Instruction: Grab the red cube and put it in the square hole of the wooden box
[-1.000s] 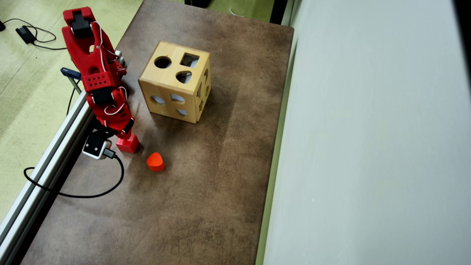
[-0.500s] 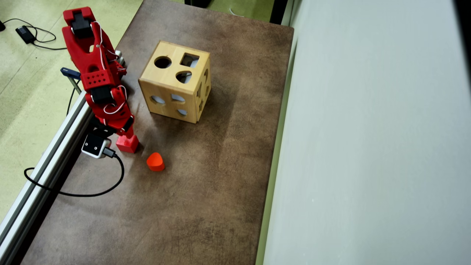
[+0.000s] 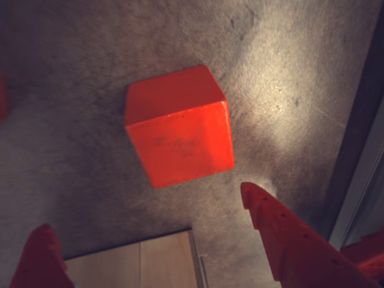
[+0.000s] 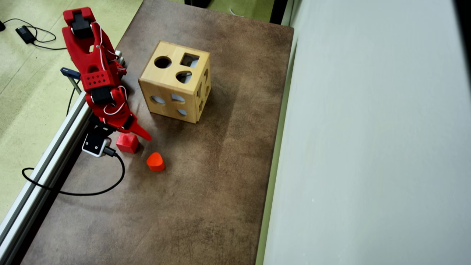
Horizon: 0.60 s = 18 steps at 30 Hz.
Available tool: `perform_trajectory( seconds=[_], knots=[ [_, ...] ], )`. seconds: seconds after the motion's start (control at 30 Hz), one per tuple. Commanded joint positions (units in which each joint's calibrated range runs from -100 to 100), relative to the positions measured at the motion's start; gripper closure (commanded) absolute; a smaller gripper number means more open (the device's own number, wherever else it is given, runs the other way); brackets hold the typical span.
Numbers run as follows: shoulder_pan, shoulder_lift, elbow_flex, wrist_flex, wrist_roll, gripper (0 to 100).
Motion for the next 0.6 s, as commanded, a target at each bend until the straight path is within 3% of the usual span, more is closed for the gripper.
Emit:
perform_trajectory(
  seconds=[0.0, 0.57],
  knots=[
    [0.4, 0.3, -2.4, 0.3, 0.0, 54],
    [0.4, 1.9, -2.4, 0.3, -2.0, 54]
  ],
)
